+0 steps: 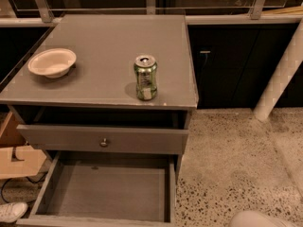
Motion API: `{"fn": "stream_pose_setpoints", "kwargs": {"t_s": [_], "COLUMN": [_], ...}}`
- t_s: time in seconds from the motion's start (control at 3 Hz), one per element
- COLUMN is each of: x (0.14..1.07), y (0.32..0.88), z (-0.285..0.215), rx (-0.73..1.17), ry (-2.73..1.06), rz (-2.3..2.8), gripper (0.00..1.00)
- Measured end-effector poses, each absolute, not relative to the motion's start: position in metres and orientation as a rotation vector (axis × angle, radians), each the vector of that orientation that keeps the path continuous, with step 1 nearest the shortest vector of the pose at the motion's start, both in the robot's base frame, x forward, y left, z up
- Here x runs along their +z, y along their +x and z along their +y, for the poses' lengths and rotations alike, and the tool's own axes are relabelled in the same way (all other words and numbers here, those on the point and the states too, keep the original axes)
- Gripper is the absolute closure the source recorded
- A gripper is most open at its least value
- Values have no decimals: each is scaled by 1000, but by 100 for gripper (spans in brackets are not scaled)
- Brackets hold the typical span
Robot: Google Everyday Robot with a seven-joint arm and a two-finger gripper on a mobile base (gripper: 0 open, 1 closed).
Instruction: Close middle drawer
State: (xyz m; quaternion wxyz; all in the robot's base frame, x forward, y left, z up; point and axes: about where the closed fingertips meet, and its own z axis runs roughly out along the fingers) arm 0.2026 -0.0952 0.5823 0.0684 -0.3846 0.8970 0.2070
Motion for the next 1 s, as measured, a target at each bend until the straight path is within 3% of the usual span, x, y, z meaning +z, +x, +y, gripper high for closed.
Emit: {"fn": "stream_pose_setpoints", "kwargs": {"t_s": [1.0], "x": [485], "y": [260], "z": [-61], "rx": [728], "ry": [-1076], "rz": [2698], "gripper": [100]}}
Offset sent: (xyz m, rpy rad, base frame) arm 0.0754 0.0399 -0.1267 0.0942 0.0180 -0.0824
